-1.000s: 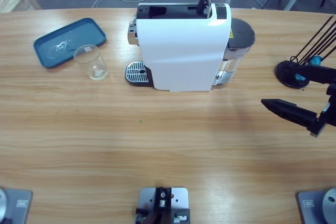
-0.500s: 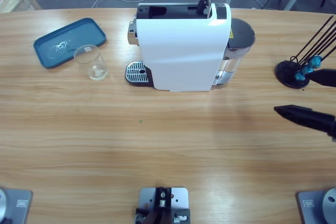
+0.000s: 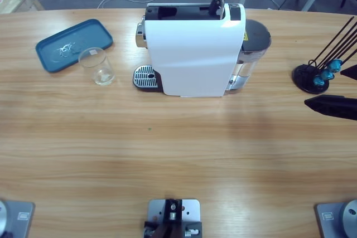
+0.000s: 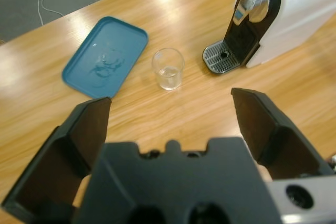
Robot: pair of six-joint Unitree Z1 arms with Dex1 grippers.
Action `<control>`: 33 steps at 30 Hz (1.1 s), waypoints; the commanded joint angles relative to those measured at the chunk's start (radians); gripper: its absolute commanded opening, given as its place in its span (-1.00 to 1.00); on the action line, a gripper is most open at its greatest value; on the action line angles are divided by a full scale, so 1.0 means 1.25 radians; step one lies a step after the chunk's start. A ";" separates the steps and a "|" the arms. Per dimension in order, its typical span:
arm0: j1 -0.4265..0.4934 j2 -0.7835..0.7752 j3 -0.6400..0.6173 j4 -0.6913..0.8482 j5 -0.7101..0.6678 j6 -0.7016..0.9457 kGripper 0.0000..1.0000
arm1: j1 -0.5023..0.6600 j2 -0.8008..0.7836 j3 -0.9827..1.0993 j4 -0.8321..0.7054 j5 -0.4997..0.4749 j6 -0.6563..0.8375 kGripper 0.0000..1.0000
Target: Pour coffee
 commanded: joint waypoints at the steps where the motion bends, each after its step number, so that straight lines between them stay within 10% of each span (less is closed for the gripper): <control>1: -0.004 0.003 0.260 -0.319 0.011 -0.042 0.86 | 0.005 0.024 0.070 -0.021 -0.020 0.033 0.87; 6: -0.004 0.010 0.289 -0.326 0.032 -0.022 0.86 | -0.018 0.026 0.074 -0.031 -0.098 0.078 0.87; 18: -0.004 -0.004 0.335 -0.370 0.023 0.033 0.86 | -0.409 0.051 0.069 -0.047 -0.088 0.162 0.74; 33: -0.004 0.010 0.351 -0.375 0.028 0.037 0.85 | -0.469 0.261 0.152 -0.294 -0.099 0.199 0.61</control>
